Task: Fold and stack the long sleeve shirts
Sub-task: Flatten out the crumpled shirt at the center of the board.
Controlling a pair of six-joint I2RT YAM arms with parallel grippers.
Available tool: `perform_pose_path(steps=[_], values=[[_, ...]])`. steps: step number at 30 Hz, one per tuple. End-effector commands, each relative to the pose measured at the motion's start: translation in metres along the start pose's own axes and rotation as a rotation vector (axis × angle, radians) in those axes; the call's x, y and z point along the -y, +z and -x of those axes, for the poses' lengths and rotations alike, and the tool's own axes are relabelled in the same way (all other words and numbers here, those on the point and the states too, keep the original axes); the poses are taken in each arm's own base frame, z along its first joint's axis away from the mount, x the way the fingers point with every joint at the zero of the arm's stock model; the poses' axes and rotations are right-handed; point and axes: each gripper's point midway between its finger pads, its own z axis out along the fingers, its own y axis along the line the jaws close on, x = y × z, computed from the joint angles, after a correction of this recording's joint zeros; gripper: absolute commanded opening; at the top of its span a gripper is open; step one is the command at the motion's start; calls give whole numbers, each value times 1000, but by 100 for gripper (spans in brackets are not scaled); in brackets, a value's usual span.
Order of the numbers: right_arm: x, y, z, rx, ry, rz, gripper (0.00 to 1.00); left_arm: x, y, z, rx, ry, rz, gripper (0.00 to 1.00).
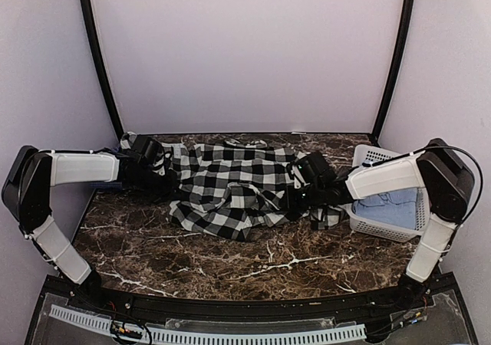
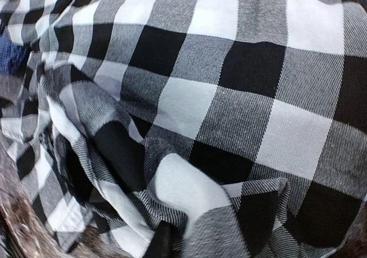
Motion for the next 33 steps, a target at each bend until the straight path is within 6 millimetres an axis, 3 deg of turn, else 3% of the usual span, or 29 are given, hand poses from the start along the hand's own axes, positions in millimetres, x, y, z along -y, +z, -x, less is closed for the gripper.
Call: perform_pose_path(steps=[1, 7, 13, 18, 20, 23, 27, 33], values=[[-16, -23, 16, 1, 26, 35, 0, 11, -22, -18, -43, 21, -48, 0], [-36, -86, -20, -159, 70, 136, 0, 8, -57, -65, -148, -1, -77, 0], [-34, -148, -84, -364, 162, 189, 0, -20, -88, -118, -242, -48, -4, 0], [-27, -165, -131, -487, 225, 203, 0, -37, -93, -145, -311, -86, 39, 0], [-26, -163, -147, -518, 222, 197, 11, -41, -93, -150, -320, -99, 49, 1], [-24, -160, -142, -479, 190, 160, 31, -42, -90, -152, -319, -107, 39, 23], [-30, -160, -119, -404, 88, 82, 43, -35, -95, -140, -291, -74, 38, 44], [-30, -147, -105, -321, -44, -75, 44, -16, -101, -113, -198, -23, 8, 46]])
